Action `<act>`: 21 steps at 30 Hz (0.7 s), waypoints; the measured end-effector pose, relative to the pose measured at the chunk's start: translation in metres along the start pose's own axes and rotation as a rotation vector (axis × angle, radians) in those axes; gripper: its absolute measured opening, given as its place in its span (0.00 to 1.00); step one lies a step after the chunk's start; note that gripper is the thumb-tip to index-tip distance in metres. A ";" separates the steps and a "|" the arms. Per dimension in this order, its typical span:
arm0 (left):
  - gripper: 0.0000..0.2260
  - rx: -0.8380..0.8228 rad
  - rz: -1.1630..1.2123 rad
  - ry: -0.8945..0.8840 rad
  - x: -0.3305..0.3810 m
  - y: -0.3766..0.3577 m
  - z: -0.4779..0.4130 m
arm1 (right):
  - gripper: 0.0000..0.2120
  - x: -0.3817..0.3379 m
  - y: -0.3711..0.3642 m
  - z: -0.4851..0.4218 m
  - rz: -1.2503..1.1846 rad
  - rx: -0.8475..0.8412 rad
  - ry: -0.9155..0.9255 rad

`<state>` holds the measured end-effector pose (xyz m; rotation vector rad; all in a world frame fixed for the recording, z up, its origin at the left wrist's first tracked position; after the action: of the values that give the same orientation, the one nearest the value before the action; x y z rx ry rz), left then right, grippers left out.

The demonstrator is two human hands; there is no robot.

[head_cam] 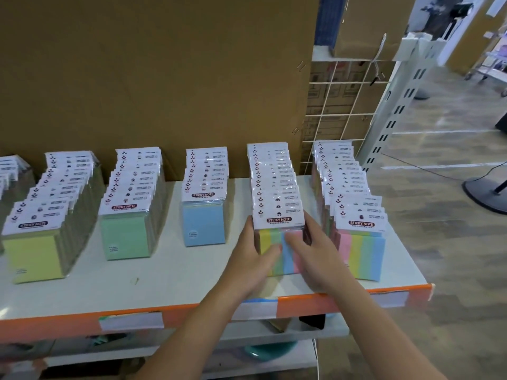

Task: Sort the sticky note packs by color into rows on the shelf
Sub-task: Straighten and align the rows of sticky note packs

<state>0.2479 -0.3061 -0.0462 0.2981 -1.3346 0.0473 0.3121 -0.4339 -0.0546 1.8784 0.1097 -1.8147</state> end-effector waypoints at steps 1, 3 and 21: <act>0.30 -0.032 -0.088 -0.028 -0.003 -0.002 0.004 | 0.28 0.002 0.002 0.004 0.093 -0.017 0.014; 0.40 -0.055 -0.218 -0.066 -0.005 -0.005 0.007 | 0.32 0.006 0.002 0.009 0.226 -0.043 0.026; 0.46 -0.027 -0.247 -0.047 -0.009 -0.002 -0.016 | 0.39 0.000 0.002 0.003 0.323 -0.056 0.030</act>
<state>0.2615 -0.3027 -0.0587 0.4413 -1.3355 -0.1864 0.3102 -0.4369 -0.0543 1.7683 -0.1251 -1.5495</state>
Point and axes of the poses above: each hand's wrist, its own z-axis away from the middle knuckle, its own y-axis out of the back of the hand, x = y × z, the point moved 8 cm from there along -z, towards the middle knuckle, and after that the axes turned 3 degrees about y, right-handed, at the moved point
